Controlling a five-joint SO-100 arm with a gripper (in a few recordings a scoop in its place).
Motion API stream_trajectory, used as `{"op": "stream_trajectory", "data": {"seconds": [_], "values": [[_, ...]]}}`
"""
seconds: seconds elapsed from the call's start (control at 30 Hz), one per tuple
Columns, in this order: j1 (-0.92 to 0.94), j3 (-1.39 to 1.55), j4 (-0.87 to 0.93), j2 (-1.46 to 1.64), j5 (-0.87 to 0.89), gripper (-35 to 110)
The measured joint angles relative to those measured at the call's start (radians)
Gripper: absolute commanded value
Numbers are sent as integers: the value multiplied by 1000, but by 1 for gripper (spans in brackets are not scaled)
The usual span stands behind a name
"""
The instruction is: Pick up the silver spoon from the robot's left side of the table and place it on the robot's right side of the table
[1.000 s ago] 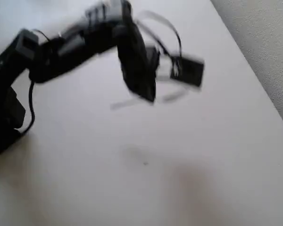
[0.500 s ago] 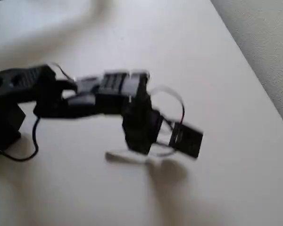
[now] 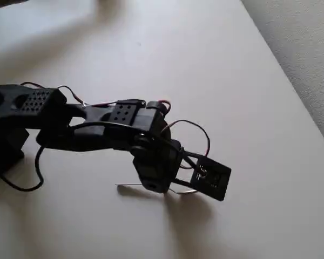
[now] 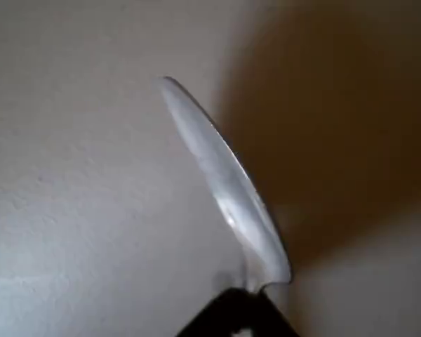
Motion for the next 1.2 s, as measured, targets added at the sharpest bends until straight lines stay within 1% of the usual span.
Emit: {"op": "stream_trajectory", "data": {"seconds": [0.33, 0.37, 0.47, 0.63, 0.7, 1.03, 1.2], "values": [[15, 2, 3, -8, 18, -2], [15, 2, 3, -8, 26, 0], [15, 2, 3, -8, 58, 12], [25, 3, 6, -5, 89, 37], [32, 3, 12, -3, 97, 43], [6, 29, 15, 23, 101, 42], [-37, 34, 15, 55, 141, 35]]}}
